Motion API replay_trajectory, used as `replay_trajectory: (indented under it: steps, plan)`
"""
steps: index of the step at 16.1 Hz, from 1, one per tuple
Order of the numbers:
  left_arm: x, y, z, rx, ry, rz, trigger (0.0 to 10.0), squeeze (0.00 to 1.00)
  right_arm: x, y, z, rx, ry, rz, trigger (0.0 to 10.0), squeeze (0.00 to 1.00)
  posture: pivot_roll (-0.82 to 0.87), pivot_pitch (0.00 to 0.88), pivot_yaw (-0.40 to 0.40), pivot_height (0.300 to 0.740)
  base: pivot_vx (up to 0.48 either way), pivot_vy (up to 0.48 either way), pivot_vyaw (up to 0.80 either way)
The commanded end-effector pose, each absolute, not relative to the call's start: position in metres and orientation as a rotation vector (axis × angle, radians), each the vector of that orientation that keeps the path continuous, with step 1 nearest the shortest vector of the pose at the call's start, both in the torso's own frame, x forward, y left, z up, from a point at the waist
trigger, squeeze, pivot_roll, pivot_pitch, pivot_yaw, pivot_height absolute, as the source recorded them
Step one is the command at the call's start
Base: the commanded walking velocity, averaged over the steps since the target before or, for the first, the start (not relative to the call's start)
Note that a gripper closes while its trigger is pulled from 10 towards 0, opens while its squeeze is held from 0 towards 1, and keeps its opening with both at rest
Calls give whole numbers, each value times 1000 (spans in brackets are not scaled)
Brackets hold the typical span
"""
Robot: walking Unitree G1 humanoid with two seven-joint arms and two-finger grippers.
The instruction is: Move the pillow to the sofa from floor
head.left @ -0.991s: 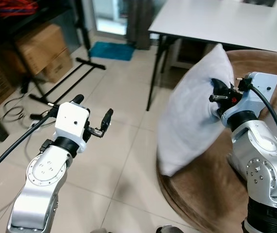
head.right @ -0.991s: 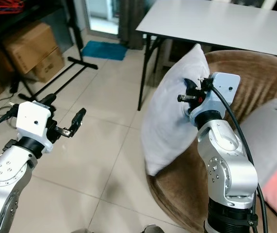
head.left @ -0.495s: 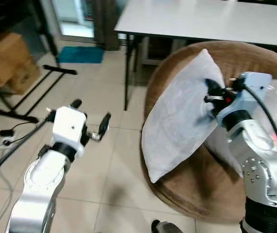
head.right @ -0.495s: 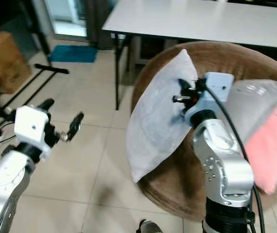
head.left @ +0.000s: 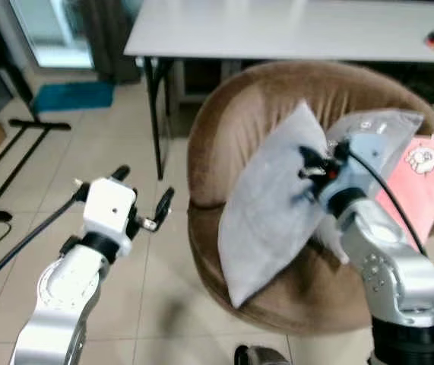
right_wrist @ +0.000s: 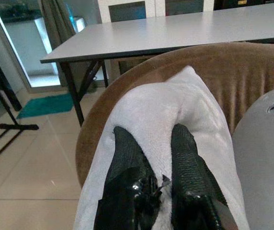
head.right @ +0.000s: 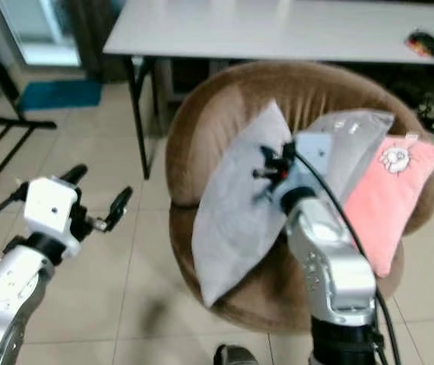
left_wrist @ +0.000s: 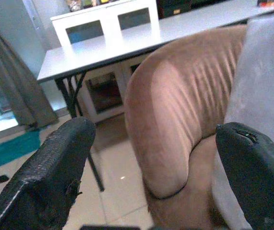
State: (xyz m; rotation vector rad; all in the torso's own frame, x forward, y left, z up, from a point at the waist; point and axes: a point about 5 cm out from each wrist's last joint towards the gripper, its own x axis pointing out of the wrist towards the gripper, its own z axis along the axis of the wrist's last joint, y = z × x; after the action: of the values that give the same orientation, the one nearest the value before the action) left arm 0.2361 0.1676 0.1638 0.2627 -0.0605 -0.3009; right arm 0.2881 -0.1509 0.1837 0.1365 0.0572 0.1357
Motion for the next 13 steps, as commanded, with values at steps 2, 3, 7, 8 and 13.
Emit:
replay_trajectory:
  steps: [2, 3, 7, 8, 13]
  plan:
    - [235, 171, 164, 266, -62, -302, 10000, 0, 287, -146, 195, 150, -5, 162, 10000, 0, -24, 72, -14, 740, 337, 0, -400]
    - [235, 170, 164, 265, -62, -308, 10000, 0, 287, -146, 194, 147, -7, 157, 10000, 0, -24, 72, -14, 740, 337, 0, -800]
    - [235, 169, 164, 267, -57, -332, 10000, 0, 287, -147, 195, 142, -16, 155, 10000, 0, -21, 74, 1, 740, 326, 0, -533]
    - [235, 168, 163, 267, -55, -336, 10000, 0, 287, -147, 196, 140, -17, 155, 10000, 0, -21, 74, 1, 740, 315, 0, 0]
    - [230, 165, 155, 276, 1, -414, 10000, 0, 288, -145, 196, 125, -18, 166, 10000, 0, -14, 73, 3, 740, 287, 0, 0]
